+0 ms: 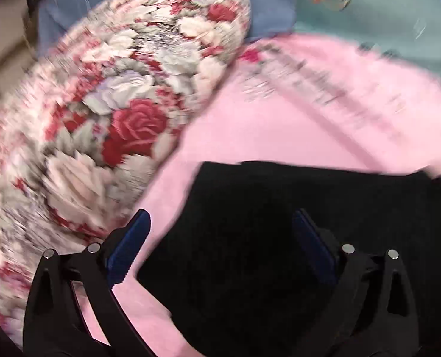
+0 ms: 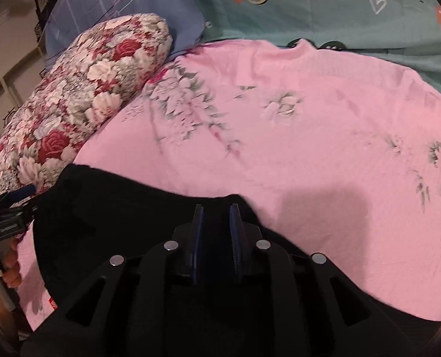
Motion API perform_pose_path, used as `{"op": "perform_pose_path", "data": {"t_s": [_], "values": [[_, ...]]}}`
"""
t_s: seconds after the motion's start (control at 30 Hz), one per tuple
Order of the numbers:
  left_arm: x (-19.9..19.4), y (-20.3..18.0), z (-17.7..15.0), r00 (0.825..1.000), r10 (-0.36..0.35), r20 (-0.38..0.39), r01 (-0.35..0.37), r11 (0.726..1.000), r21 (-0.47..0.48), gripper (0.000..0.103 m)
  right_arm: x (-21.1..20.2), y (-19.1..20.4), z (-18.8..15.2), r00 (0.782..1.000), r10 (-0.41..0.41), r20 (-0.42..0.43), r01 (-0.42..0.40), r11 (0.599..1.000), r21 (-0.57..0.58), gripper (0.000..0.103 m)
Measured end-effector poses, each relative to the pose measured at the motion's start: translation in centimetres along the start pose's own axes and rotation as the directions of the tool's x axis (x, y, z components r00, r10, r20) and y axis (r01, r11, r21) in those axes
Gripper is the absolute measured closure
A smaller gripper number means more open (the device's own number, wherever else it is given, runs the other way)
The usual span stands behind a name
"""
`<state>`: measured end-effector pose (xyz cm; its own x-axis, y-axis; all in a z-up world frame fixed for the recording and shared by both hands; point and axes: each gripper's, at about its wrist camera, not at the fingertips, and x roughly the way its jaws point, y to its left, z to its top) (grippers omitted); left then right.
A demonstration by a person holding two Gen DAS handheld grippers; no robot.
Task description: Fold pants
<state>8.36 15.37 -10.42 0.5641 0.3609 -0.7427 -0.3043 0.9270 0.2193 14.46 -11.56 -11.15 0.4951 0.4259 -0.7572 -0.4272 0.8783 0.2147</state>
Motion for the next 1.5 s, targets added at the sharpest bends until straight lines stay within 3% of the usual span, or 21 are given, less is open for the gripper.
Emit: {"op": "perform_pose_path", "data": {"t_s": [0.03, 0.1, 0.13, 0.17, 0.2, 0.23, 0.3, 0.33, 0.4, 0.47, 0.5, 0.57, 0.6, 0.7, 0.77, 0.8, 0.9, 1.0, 1.17, 1.3, 1.5], "values": [[1.3, -0.4, 0.1, 0.999, 0.045, -0.013, -0.044, 0.999, 0.011, 0.005, 0.9, 0.2, 0.0, 1.000, -0.012, -0.025, 0.012, 1.000, 0.003, 0.085], [3.5, 0.2, 0.1, 0.996, 0.049, -0.074, -0.051, 0.998, -0.027, 0.002, 2.1, -0.8, -0.6, 0.993, -0.097, -0.069, 0.098, 0.995, 0.008, 0.086], [4.5, 0.9, 0.1, 0.995, 0.009, -0.096, -0.016, 0.997, -0.073, 0.002, 2.0, -1.8, -0.9, 0.990, -0.130, -0.051, 0.131, 0.991, 0.011, 0.103], [4.7, 1.3, 0.1, 0.995, -0.010, -0.102, 0.000, 0.995, -0.095, 0.002, 1.6, -2.7, -1.1, 0.981, -0.193, -0.032, 0.194, 0.981, 0.019, 0.103], [4.5, 1.4, 0.3, 0.994, -0.008, -0.107, -0.002, 0.995, -0.095, 0.002, 0.7, -3.5, -1.5, 0.918, -0.396, 0.001, 0.396, 0.918, 0.012, 0.103], [3.8, 1.0, 0.5, 0.995, 0.024, -0.096, -0.029, 0.998, -0.060, 0.002, -0.5, -4.0, -1.9, 0.870, -0.491, 0.039, 0.490, 0.871, 0.019, 0.098], [2.1, 0.5, 0.6, 0.995, 0.082, -0.053, -0.083, 0.997, -0.008, 0.002, -3.4, -5.4, -3.0, 0.923, -0.378, 0.076, 0.369, 0.923, 0.112, 0.098], [0.7, 0.4, 0.5, 0.996, 0.086, -0.017, -0.086, 0.996, -0.004, 0.002, -5.1, -6.6, -4.3, 0.965, -0.255, 0.061, 0.240, 0.954, 0.182, 0.089], [-1.7, 0.4, -0.1, 0.999, 0.029, 0.024, -0.029, 0.999, -0.015, 0.002, -6.9, -7.5, -6.1, 0.987, -0.159, 0.019, 0.152, 0.967, 0.206, 0.072], [-3.1, 0.1, -0.4, 0.999, -0.030, 0.037, 0.030, 0.999, -0.012, 0.002, -10.1, -9.3, -9.2, 0.987, -0.160, 0.008, 0.155, 0.968, 0.196, 0.071], [-3.6, -0.2, -0.7, 0.998, -0.053, 0.037, 0.053, 0.999, -0.006, 0.002, -11.6, -10.7, -10.5, 0.978, -0.211, -0.001, 0.206, 0.956, 0.209, 0.070], [-4.1, -0.9, -1.0, 0.996, -0.083, 0.031, 0.083, 0.997, 0.004, 0.002, -14.7, -14.2, -13.0, 0.936, -0.351, -0.013, 0.342, 0.901, 0.265, 0.064], [-4.3, -1.2, -1.3, 0.995, -0.097, 0.029, 0.097, 0.995, 0.010, 0.002, -16.3, -16.3, -14.2, 0.919, -0.394, -0.017, 0.380, 0.874, 0.303, 0.057], [-4.7, -2.6, -2.2, 0.990, -0.140, 0.031, 0.139, 0.989, 0.043, 0.002, -19.8, -21.4, -17.0, 0.864, -0.500, -0.065, 0.482, 0.782, 0.396, 0.057], [-4.3, -3.7, -2.4, 0.992, -0.128, 0.013, 0.127, 0.990, 0.056, 0.002, -21.1, -23.4, -18.0, 0.820, -0.568, -0.068, 0.549, 0.748, 0.373, 0.057], [-4.0, -3.8, -2.5, 0.993, -0.118, -0.002, 0.118, 0.991, 0.057, 0.002, -20.9, -23.8, -18.1, 0.812, -0.578, -0.077, 0.567, 0.753, 0.334, 0.057], [-4.0, -3.9, -2.9, 0.992, -0.125, -0.024, 0.126, 0.991, 0.037, 0.002, -19.3, -24.9, -18.5, 0.860, -0.494, -0.129, 0.510, 0.833, 0.213, 0.057], [-4.2, -4.0, -2.8, 0.992, -0.123, -0.011, 0.123, 0.992, 0.033, 0.002, -18.2, -24.6, -17.6, 0.864, -0.487, -0.132, 0.503, 0.851, 0.151, 0.057], [-4.2, -4.6, -2.9, 0.987, -0.157, -0.034, 0.157, 0.988, 0.006, 0.002, -18.0, -25.5, -17.6, 0.902, -0.418, -0.107, 0.428, 0.898, 0.099, 0.057], [-4.9, -6.2, -3.1, 0.986, -0.164, -0.023, 0.165, 0.984, 0.065, 0.002, -17.7, -25.4, -17.9, 0.925, -0.362, -0.117, 0.369, 0.929, 0.039, 0.068], [-4.7, -8.3, -2.9, 0.985, -0.171, -0.033, 0.173, 0.979, 0.104, 0.002, -17.1, -25.6, -16.7, 0.930, -0.325, -0.171, 0.319, 0.946, -0.064, 0.068]]}}
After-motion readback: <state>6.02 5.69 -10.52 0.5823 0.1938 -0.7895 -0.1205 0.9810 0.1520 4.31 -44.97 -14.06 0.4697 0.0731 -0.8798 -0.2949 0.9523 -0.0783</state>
